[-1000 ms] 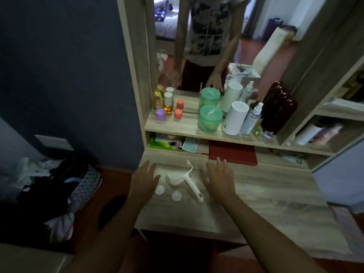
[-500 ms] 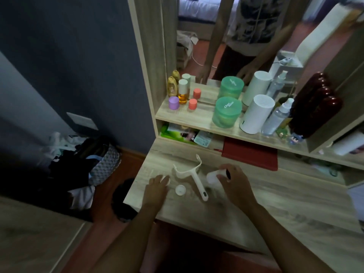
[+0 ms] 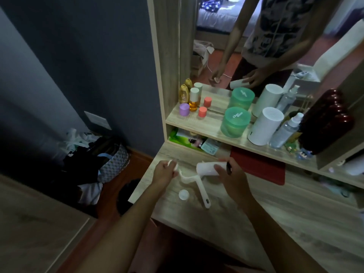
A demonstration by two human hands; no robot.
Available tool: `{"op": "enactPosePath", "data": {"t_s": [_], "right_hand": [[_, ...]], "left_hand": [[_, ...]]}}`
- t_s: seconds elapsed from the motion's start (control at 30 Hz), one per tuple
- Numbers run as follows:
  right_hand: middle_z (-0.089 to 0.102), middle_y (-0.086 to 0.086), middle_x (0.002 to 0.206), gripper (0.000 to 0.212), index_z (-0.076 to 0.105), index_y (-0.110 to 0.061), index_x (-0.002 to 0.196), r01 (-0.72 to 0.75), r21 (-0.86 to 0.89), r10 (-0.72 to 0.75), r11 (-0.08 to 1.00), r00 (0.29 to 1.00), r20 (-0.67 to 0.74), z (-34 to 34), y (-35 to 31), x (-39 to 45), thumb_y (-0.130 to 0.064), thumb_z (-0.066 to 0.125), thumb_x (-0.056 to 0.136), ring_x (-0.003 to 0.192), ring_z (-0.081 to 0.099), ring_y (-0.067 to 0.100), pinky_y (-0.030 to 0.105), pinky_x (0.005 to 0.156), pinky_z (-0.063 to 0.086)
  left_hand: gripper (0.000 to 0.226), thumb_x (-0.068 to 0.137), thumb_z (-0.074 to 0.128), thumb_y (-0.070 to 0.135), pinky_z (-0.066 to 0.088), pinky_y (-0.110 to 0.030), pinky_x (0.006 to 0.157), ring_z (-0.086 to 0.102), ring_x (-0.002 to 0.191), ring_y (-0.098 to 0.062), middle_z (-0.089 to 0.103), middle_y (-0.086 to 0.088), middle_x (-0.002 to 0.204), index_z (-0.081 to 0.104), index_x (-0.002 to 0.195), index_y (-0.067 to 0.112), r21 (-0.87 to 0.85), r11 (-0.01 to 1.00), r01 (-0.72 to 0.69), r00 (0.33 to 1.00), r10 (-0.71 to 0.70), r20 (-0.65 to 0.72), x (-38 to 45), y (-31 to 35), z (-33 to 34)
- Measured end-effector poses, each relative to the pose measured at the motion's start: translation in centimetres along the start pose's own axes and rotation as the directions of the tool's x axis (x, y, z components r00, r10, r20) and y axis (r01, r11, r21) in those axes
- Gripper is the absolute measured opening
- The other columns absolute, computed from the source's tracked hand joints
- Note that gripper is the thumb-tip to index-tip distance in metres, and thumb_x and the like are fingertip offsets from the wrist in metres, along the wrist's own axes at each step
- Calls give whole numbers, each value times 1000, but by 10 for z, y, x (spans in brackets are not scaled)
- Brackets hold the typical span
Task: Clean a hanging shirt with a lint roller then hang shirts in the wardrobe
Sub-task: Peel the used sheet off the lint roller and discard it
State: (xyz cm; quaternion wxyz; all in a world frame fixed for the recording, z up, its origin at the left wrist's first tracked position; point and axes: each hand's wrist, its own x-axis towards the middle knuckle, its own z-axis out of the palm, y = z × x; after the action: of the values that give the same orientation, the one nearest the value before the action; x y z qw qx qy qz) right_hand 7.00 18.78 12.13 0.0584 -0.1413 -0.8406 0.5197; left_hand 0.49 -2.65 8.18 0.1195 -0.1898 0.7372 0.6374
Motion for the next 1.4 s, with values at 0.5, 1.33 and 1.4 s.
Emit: {"op": "enactPosePath", "data": {"t_s": [0.5, 1.33, 1.4], "right_hand": [[56, -12, 99, 15, 53, -23, 107, 127, 203, -150, 971, 983, 104, 50, -56, 1, -21, 59, 93, 94, 62, 14, 24, 66, 58], [57, -11, 98, 24, 57, -18, 107, 346, 103, -346, 933, 938, -21, 77, -78, -2, -29, 64, 86, 92, 58, 10, 31, 79, 54], [59, -8, 99, 23, 59, -15, 106, 338, 100, -337, 936, 941, -27, 81, -80, -2, -23, 67, 86, 92, 59, 11, 25, 77, 51]], "left_hand": [[43, 101, 31, 44, 44, -34, 73, 57, 83, -19, 65, -7, 90, 64, 82, 23, -178, 984, 2, 1000, 4, 30, -27, 56, -4], [60, 99, 19, 54, 47, -33, 69, 60, 88, -19, 67, -9, 99, 62, 104, 12, -353, 919, 174, 984, -145, 108, -17, 79, -24], [38, 99, 29, 38, 48, -33, 66, 59, 79, -20, 62, -10, 88, 54, 97, 9, -372, 909, 188, 979, -204, -3, -18, 82, -21]]}}
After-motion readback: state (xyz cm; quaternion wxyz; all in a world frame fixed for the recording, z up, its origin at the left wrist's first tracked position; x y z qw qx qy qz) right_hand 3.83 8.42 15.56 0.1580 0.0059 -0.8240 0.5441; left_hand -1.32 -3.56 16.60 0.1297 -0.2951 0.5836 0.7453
